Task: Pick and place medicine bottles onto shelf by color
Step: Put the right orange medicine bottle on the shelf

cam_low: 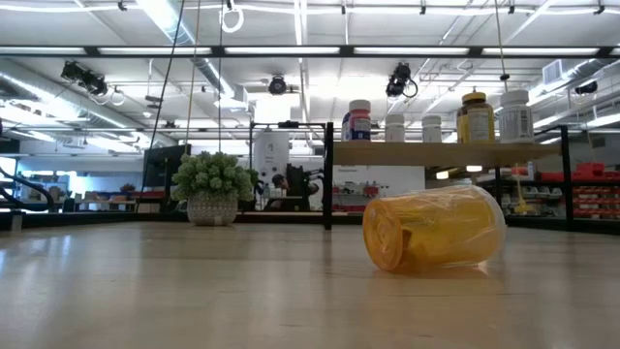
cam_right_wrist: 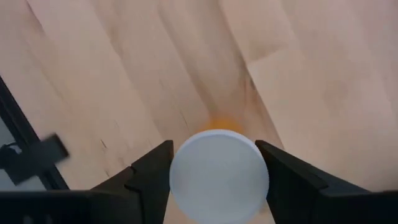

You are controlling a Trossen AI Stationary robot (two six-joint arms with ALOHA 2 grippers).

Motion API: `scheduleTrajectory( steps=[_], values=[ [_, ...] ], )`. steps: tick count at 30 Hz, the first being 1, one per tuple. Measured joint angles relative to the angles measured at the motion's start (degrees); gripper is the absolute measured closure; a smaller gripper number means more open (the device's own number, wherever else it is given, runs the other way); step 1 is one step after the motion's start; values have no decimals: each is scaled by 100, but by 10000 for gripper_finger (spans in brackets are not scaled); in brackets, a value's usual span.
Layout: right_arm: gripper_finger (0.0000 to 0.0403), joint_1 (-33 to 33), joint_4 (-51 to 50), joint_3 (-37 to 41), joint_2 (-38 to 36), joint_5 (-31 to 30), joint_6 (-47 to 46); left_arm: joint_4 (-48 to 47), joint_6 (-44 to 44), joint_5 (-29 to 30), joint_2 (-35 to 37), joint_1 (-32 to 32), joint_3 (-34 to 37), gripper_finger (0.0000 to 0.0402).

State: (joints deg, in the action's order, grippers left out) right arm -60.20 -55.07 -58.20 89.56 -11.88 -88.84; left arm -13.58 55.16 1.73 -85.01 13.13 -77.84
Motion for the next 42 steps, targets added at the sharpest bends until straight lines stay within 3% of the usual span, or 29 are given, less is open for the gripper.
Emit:
scheduleTrajectory(
  steps=[10, 17, 20, 30, 37, 42],
  values=[
    [182, 1049, -1371, -954, 0, 99, 323, 286, -76, -1028, 49, -446, 2, 230],
    [182, 2015, -2992, -1936, 0, -707, 583, 267, -1134, -1102, 544, -857, 4, 230],
    [182, 2483, -3435, -2053, -23, -781, 720, 240, -1650, -1102, 810, -1018, 6, 230],
    [182, 4473, -3339, -2056, -627, -159, 2006, -100, -2487, -1102, 1442, -1170, 3, 230],
    [182, 5894, -3118, -2060, -1286, 286, 3764, -557, -2741, -1105, 1700, -1168, 0, 230],
    [183, 6647, -3178, -2444, -1254, 291, 4824, -818, -2739, -1105, 1725, -1162, 0, 230]
  ],
)
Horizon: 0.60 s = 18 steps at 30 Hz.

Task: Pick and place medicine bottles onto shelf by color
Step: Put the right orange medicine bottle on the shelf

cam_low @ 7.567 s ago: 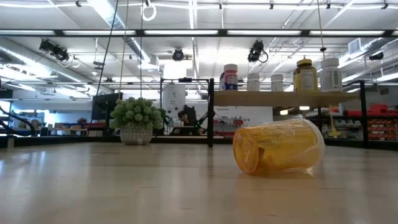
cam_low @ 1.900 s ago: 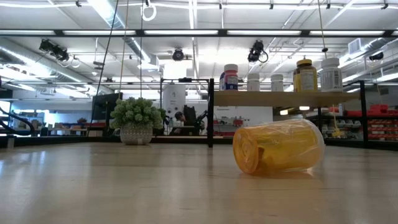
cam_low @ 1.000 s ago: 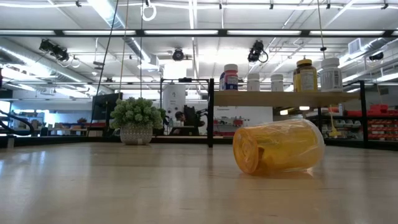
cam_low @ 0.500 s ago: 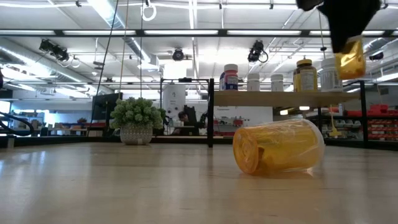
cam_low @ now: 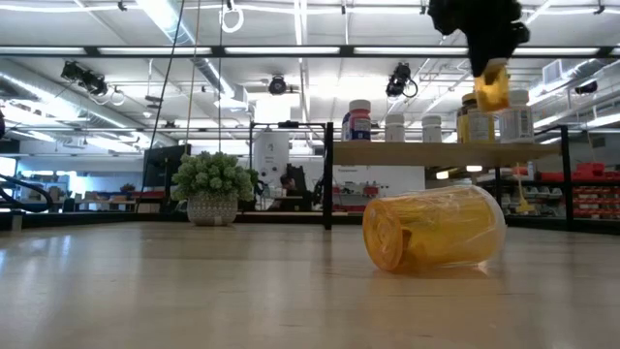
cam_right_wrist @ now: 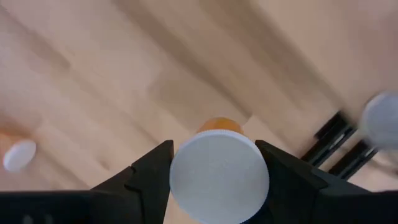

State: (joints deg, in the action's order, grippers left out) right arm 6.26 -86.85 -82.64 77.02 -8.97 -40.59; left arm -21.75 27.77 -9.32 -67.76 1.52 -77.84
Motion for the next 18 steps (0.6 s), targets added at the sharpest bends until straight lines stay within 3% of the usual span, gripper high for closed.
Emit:
scheduleTrajectory(
  steps=[6, 18],
  values=[
    [184, 834, 29, -531, 106, -788, 456, -90, -7, 6, -5, 0, 0, 230],
    [182, 2152, 608, -541, 113, -306, 1355, -59, -1, 473, -5, -24, 0, 230]
  ],
)
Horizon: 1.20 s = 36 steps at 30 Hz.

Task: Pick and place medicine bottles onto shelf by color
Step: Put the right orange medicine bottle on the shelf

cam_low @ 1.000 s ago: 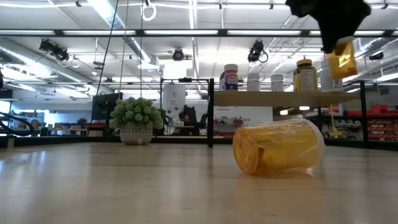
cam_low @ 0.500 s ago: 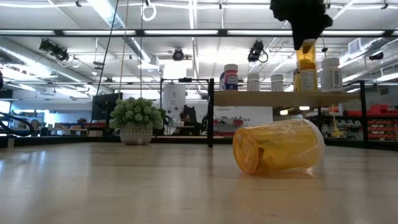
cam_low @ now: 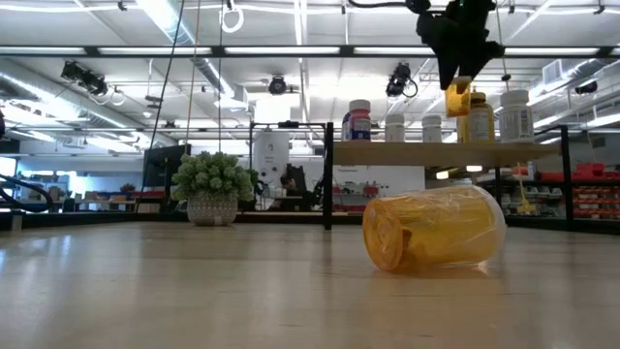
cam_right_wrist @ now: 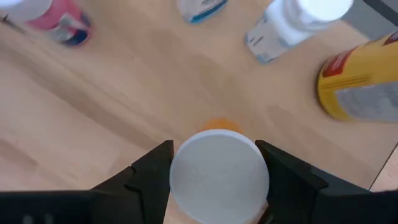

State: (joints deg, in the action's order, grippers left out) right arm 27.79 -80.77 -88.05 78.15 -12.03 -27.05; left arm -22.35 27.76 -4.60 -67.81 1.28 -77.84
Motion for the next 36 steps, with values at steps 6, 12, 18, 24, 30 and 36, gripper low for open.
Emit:
scheduleTrajectory(
  steps=[6, 12, 18, 24, 30, 36],
  values=[
    [180, 240, 142, 46, 84, 13, 118, 33, 3, 115, 0, 0, 0, 230],
    [180, 272, 185, 48, 293, 170, 122, 50, 3, 115, 0, 2, 0, 230],
    [180, 298, 172, 48, 541, 210, 114, 79, 5, 113, 0, 2, 0, 230],
    [180, 420, 157, 48, 557, 179, 72, 73, 8, 113, -2, 51, 0, 230],
    [180, 728, 81, 48, 553, 314, -306, 72, 11, 104, -2, 98, 0, 230],
    [180, 942, 100, 48, 551, 653, -490, 71, 14, 109, -2, 96, 0, 230]
  ],
)
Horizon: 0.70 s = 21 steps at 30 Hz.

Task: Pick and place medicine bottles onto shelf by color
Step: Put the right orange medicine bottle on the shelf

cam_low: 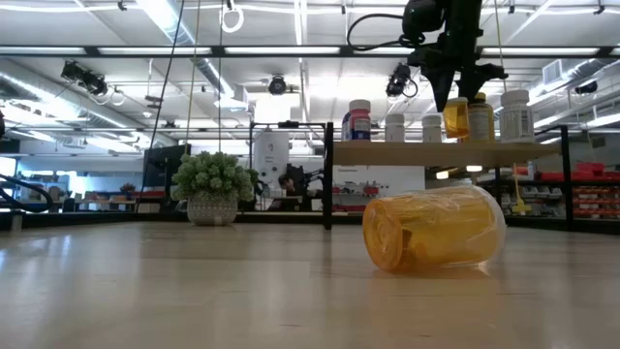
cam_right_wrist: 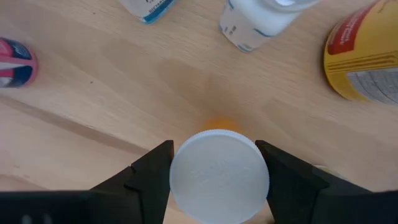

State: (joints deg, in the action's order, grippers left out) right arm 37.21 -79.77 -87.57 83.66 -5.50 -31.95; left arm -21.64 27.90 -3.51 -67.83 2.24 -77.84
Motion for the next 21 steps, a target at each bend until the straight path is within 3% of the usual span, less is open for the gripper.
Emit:
scheduleTrajectory(
  steps=[21],
  values=[
    [180, 460, 24, 0, -4, 720, 1258, -4, 7, 0, 0, -4, 0, 230]
  ],
)
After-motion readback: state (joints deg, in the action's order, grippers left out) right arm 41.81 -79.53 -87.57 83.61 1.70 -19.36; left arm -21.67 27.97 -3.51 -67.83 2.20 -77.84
